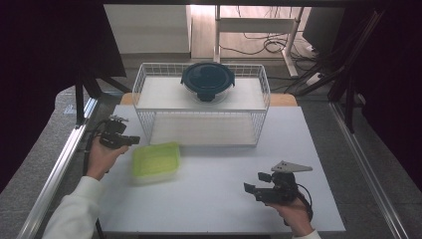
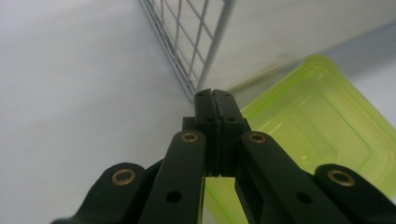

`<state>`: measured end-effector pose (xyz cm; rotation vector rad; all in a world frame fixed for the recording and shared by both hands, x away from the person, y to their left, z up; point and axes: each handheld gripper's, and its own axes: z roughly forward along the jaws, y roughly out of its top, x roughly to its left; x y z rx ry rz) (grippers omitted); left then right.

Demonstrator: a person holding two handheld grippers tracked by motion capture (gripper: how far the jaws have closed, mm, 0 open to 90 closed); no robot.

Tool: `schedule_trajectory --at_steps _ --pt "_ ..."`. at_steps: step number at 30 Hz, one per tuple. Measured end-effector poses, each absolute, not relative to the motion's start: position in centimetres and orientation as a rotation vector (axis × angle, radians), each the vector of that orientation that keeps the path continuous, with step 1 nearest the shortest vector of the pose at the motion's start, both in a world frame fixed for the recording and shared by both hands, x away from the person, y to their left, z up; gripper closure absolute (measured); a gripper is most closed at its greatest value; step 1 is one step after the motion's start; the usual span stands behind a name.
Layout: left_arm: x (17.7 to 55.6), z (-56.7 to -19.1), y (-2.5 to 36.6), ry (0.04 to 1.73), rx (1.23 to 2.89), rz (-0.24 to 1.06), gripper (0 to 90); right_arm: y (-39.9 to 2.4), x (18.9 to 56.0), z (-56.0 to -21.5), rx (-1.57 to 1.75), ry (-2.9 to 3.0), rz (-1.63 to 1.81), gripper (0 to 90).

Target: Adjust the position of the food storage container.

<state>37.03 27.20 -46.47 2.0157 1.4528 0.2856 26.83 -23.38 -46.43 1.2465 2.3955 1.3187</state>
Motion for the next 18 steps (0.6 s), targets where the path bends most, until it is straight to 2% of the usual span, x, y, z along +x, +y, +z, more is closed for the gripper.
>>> schedule_trajectory --at_steps 9,18 --pt "38.7 -48.4 26.7 1.468 2.069 0.244 89.9 -23.4 26.9 -46.7 1.255 2.404 1.309 26.9" --pt "38.8 -48.6 25.7 1.426 2.113 0.224 90.0 -23.6 27.1 -47.0 1.268 2.405 1.305 26.9"
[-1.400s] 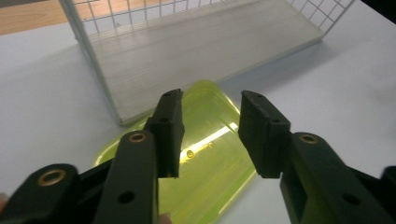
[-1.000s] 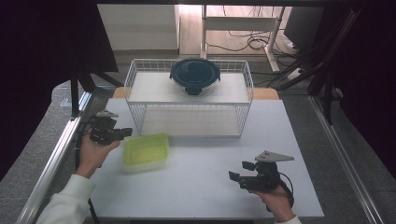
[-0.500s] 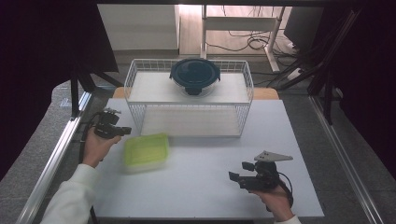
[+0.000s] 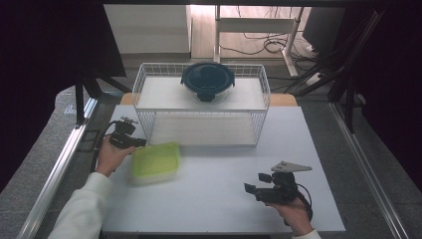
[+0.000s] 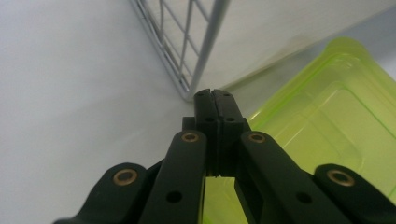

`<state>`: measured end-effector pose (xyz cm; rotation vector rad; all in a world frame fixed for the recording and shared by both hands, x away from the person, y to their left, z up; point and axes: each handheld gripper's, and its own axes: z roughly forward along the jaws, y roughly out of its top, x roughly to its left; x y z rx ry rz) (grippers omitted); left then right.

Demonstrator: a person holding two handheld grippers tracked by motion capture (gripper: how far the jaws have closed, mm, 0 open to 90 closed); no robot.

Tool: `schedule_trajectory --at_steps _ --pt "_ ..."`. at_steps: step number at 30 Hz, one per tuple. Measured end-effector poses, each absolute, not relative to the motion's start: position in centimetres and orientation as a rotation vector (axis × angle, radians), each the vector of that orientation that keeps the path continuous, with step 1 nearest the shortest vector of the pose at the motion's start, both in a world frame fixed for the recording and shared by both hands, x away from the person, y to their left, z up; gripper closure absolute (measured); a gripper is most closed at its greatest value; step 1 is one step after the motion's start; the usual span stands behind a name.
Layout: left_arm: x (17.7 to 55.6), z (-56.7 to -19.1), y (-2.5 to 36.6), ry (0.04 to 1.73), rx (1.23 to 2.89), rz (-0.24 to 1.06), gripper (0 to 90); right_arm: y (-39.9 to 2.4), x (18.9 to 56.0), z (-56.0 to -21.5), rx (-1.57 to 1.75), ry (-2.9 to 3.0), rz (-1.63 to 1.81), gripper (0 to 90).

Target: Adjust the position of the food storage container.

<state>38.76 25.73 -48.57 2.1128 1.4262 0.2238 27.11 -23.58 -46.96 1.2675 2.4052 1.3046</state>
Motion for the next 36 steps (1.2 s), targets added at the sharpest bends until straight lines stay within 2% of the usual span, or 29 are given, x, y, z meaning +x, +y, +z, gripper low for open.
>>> schedule_trajectory --at_steps 22,36 --pt "38.0 -48.9 22.2 1.298 2.245 0.174 90.0 -23.5 27.1 -47.0 1.269 2.406 1.302 26.9" --pt "36.3 -49.4 18.2 1.156 2.352 0.108 90.0 -23.5 27.1 -47.1 1.272 2.406 1.301 26.9"
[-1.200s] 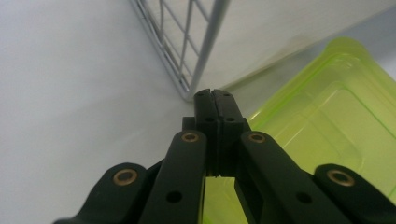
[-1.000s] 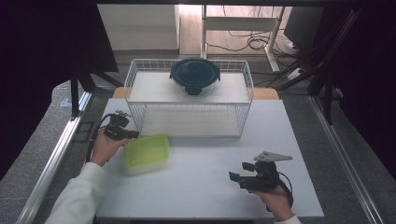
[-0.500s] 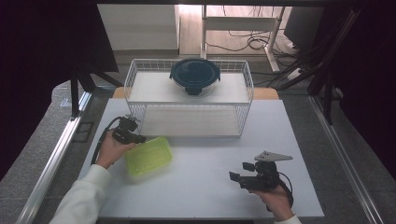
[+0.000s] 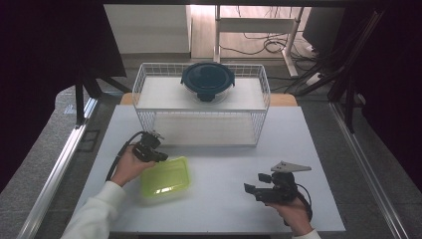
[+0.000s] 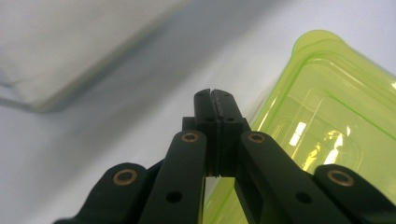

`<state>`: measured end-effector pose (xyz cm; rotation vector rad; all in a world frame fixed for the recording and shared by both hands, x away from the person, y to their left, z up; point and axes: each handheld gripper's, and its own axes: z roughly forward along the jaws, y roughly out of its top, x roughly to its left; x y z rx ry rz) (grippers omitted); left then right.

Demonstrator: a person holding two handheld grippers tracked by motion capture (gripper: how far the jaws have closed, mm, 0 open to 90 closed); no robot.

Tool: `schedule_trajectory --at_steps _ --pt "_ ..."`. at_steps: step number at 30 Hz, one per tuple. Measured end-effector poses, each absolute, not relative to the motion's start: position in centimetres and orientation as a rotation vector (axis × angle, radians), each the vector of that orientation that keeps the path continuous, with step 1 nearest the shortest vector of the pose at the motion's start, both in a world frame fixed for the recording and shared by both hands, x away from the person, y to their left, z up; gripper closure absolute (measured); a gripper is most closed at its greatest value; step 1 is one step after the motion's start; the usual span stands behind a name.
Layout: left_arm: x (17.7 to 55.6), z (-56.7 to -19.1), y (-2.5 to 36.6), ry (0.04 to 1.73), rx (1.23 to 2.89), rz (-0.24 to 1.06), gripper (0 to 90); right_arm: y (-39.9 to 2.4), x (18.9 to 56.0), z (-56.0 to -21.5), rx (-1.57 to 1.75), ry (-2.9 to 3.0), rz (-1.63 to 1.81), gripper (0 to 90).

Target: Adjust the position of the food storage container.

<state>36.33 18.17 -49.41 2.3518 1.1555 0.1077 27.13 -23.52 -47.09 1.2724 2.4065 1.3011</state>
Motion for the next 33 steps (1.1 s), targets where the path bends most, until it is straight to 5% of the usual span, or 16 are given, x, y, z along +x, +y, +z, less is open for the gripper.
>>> schedule_trajectory --at_steps 12,24,33 --pt "35.1 -49.4 17.1 1.117 2.362 0.089 90.0 -23.4 27.2 -47.3 1.279 2.415 1.293 26.9" --pt "31.5 -46.2 24.0 1.345 2.070 0.268 89.9 -23.7 27.2 -47.1 1.293 2.396 1.312 27.0" --pt "25.8 -48.7 26.7 1.445 2.008 0.208 89.8 -23.7 27.2 -47.1 1.296 2.399 1.308 26.9"
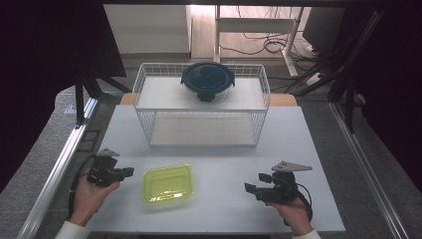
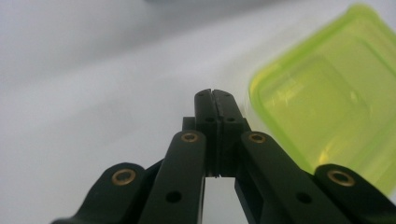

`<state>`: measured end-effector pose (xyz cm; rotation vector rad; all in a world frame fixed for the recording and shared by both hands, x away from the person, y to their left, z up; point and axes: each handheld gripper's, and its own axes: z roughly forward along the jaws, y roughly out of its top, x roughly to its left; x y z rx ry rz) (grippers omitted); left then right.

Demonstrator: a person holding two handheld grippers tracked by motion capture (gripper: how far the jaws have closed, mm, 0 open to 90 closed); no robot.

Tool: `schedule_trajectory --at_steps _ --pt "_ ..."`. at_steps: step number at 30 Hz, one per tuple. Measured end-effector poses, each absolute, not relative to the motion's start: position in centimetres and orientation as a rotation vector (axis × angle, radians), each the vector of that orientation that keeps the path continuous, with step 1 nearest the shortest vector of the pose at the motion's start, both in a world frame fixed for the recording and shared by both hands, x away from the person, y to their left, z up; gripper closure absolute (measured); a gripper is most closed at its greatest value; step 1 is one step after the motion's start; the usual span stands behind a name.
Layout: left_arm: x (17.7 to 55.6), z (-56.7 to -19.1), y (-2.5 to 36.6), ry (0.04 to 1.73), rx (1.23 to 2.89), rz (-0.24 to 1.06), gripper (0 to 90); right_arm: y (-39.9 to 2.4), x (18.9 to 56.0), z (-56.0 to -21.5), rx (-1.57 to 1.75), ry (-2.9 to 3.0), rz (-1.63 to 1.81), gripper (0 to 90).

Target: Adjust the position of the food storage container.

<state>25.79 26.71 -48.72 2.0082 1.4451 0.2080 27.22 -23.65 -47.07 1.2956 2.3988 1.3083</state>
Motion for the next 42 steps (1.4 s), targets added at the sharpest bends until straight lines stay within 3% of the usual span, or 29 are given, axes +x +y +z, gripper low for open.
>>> schedule_trajectory --at_steps 13,42 --pt "25.0 -51.9 25.0 1.445 2.023 0.022 89.8 -23.6 27.2 -47.2 1.307 2.401 1.295 26.9" --pt "28.4 -52.2 17.1 1.314 2.054 -0.111 89.8 -24.1 27.4 -47.1 1.340 2.380 1.307 27.0"
